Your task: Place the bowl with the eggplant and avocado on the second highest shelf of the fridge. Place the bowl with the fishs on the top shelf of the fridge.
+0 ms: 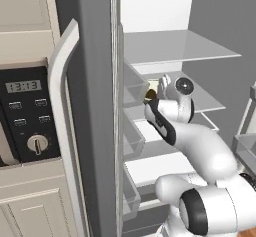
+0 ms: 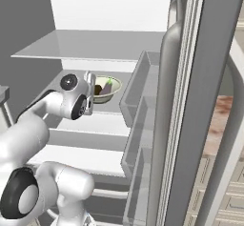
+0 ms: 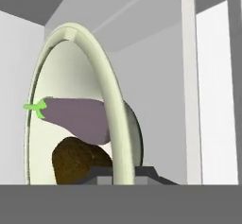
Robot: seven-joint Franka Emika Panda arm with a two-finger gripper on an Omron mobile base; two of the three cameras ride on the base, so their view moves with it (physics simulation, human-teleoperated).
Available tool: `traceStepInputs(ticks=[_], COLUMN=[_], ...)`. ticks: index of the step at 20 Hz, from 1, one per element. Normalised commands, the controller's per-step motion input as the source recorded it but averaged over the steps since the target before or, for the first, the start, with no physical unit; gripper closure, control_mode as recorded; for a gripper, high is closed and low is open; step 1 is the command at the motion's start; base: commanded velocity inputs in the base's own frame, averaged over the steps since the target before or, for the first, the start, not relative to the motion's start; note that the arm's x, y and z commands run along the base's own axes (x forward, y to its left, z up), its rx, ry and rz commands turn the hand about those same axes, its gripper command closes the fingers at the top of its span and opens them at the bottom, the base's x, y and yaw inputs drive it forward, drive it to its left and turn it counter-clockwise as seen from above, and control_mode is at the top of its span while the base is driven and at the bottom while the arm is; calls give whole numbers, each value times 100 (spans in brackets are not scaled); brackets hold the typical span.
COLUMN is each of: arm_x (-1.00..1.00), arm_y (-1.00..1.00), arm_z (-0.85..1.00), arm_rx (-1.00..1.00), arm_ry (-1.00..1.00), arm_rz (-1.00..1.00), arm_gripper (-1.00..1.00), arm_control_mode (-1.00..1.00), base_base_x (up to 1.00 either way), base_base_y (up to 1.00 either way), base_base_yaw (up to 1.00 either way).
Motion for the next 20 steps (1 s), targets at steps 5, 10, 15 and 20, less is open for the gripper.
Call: traceStepInputs(ticks=[5,10,15,20], arm_x=[30,-35,-68,-100], arm_y=[8,2,4,2], arm_z=[-7,42,95,67], arm_rx=[0,0,-3,-1], arm_ry=[5,8,-4,-1], arm_rz=[0,-1,-5,-1], arm_gripper=[-100,-100,-100,-100], arm_control_mode=[-100,-100,-100,-100], base_base_x=[0,0,0,0], base_base_y=[0,0,0,0], base_base_yaw=[0,0,0,0])
